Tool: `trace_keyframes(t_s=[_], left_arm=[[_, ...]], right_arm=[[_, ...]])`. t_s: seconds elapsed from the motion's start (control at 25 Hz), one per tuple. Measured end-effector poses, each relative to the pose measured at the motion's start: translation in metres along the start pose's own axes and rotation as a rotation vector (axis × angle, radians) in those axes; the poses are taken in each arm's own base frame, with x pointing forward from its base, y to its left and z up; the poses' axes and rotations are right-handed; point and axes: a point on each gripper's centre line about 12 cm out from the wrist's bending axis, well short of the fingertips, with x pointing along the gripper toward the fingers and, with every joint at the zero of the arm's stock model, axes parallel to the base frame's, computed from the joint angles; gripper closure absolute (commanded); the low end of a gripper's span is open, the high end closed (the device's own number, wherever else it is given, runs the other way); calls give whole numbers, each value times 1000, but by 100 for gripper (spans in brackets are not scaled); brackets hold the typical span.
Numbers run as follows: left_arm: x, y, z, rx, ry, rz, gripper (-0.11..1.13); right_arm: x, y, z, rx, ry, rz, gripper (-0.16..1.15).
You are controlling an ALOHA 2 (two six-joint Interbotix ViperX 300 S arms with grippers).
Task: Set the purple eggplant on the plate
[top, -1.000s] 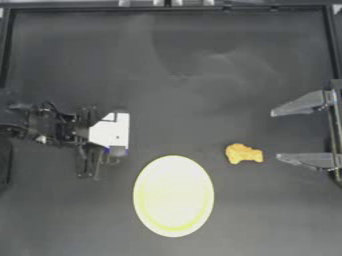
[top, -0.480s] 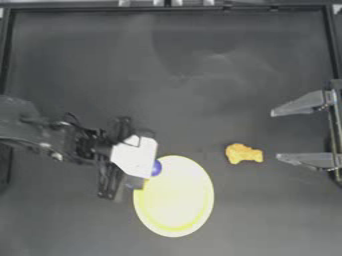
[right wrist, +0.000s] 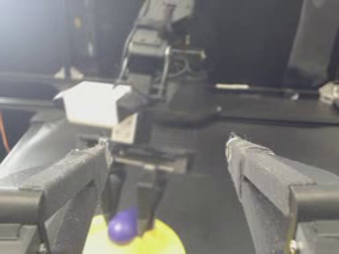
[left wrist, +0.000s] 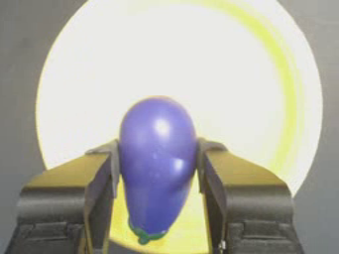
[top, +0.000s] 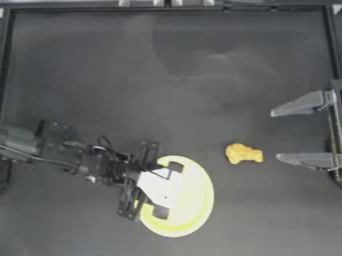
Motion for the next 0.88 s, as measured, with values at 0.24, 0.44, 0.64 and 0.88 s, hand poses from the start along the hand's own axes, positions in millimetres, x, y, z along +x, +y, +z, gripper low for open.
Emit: trace_keyframes(t_s=[0.24,0.44,0.64,0.88], left_arm=[[18,0,4,13,13,-6,65],[23,-1,5,15,17,-9,64],[27,-4,6,31,19,-13,52],[31,-4,8,23,19,-18,7]], right_arm=[[-1,0,-2,2,2,0,-1],[-1,0,-2,2,0,0,-1],[-1,0,-2,0,2,0,-1],[-1,0,-3,2,2,0,-1]])
